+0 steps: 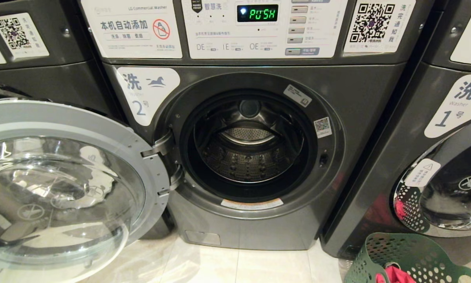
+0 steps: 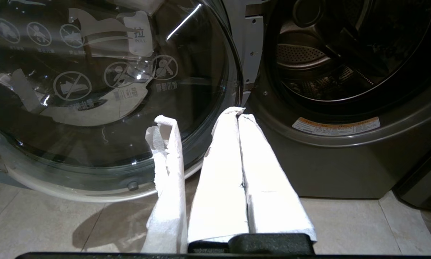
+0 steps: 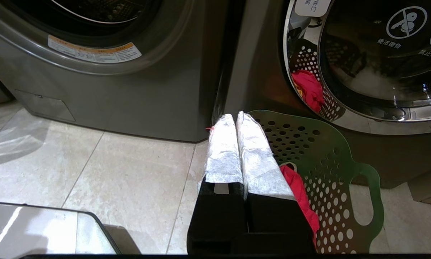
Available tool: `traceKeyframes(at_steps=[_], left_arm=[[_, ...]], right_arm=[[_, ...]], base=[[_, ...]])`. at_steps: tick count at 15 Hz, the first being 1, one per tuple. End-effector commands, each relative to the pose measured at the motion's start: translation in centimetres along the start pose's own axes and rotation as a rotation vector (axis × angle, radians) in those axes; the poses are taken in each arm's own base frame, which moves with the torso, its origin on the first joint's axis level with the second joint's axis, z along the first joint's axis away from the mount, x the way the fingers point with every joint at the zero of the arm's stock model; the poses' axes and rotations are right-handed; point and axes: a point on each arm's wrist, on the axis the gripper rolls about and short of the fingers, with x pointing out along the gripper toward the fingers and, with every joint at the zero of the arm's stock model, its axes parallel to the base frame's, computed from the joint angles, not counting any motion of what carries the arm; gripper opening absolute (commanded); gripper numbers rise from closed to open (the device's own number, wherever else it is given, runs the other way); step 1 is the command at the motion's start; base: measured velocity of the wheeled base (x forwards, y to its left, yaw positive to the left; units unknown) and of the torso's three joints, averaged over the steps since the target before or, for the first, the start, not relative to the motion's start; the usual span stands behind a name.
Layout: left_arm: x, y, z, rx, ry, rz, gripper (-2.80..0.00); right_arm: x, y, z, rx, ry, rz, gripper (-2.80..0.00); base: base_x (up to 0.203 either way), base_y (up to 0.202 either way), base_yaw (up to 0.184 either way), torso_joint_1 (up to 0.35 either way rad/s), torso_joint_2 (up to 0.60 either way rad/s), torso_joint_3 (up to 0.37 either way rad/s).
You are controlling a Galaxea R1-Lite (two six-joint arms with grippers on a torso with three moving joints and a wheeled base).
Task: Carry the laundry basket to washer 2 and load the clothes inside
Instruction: Place the clothes into the washing machine
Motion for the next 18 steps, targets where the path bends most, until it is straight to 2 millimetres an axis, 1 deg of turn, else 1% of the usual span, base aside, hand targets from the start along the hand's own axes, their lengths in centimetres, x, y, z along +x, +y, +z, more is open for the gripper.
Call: traceKeyframes(at_steps=[1,8,18], left_arm=[[0.21,0.01,-1.13,-0.001,0.041,0.002,-2.8],[0.21,0.01,-1.13,0.001,0.041,0.002,-2.8],[0.21,0.01,-1.15,0.001,0.042,0.0,-2.8]], right_arm=[[0.0,0.0,-0.02,-0.001,0.001,0.001,-2.8],[0.0,0.0,-0.01,0.001,0.001,0.0,-2.8],[0.0,0.0,-0.02,-0.001,0.001,0.0,-2.8]], base=[[0.0,0.0,0.0,0.0,0.0,0.0],[0.0,0.0,0.0,0.0,0.0,-0.022],[0.0,0.0,0.0,0.004,0.0,-0.189]])
